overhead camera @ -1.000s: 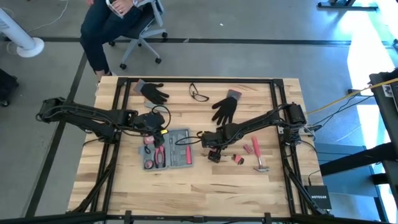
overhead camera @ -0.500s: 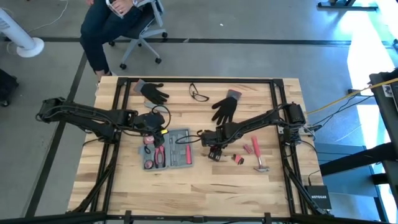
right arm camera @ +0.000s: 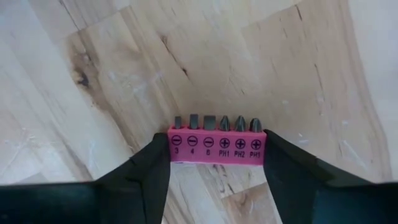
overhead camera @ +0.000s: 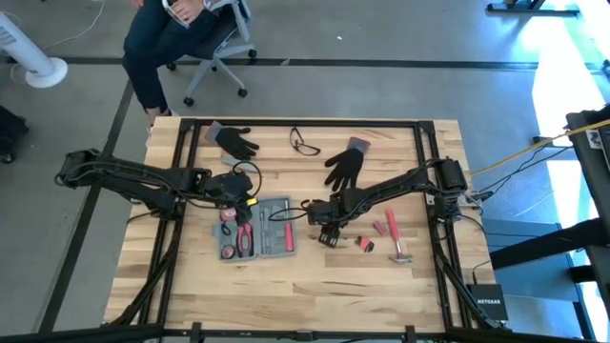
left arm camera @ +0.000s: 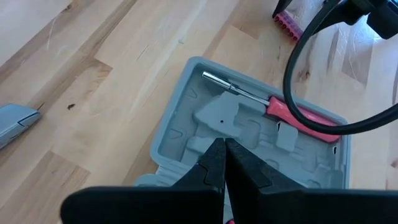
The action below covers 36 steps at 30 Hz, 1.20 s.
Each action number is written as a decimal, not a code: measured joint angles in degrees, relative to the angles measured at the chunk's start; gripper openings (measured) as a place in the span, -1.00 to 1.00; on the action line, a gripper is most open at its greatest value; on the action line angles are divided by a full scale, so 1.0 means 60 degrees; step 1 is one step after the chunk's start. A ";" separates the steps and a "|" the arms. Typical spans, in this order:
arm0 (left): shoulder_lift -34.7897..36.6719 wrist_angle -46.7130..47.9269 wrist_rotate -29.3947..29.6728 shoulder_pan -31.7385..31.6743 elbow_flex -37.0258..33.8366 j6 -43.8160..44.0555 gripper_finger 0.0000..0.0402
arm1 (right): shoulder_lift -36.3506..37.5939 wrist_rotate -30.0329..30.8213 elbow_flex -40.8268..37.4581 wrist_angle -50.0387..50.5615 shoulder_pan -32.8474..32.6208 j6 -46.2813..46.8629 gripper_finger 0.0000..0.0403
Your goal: Prefit tool cases
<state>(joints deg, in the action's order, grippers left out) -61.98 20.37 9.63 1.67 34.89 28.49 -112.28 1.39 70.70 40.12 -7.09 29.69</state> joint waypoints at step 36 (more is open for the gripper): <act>0.0362 0.1125 -0.0029 -0.0681 -0.0004 -0.0495 -1.00 | 0.0652 0.0194 0.1309 -0.1437 0.0576 -0.2261 0.09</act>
<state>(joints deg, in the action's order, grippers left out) -59.80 27.12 9.45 -2.42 34.87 25.52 -108.37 2.55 78.55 31.50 -3.64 16.13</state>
